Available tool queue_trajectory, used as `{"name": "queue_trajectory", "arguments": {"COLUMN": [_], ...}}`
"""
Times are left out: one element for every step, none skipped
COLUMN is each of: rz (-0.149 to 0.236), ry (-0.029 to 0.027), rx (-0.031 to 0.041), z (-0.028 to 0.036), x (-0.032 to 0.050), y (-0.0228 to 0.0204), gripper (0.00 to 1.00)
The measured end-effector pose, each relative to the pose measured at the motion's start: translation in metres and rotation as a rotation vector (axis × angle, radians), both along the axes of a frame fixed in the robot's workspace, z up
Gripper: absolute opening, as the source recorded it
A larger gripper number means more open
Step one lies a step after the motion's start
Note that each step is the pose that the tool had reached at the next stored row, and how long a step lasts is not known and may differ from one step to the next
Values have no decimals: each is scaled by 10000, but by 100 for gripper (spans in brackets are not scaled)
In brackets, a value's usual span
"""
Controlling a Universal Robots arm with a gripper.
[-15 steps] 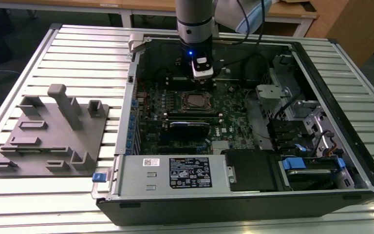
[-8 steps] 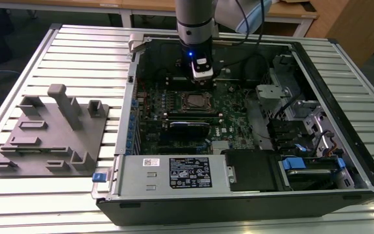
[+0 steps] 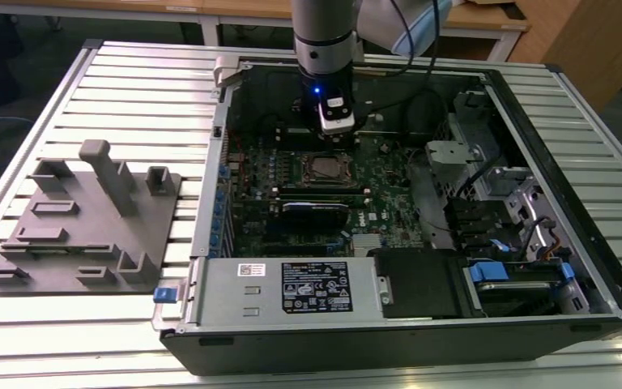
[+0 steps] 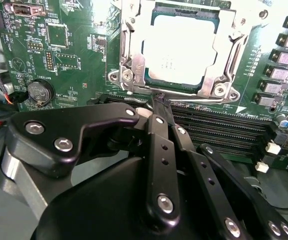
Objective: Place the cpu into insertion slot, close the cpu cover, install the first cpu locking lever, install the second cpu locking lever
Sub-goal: 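Install the first cpu locking lever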
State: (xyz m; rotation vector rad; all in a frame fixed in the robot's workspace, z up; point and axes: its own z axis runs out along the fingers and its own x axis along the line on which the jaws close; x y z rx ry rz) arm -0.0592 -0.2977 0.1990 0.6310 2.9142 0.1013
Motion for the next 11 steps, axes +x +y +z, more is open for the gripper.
{"name": "queue_trajectory", "arguments": {"rz": [-1,-1,-1,-1,0,0,0,1,1,0,0], "ry": [1,-1,-1,-1,-1,-2,-1,0,-1,1,0], "rx": [2,7,10,9,9,10,14,31,82,164,241], "z": [4,16,31,41,44,44,44,45,45,45,45], "x": [-1,0,0,0,0,0,0,0,0,0,0], "y": [0,0,0,0,0,0,1,0,-1,-1,-2], "gripper": [11,11,11,11,11,11,11,11,11,11,11]}}
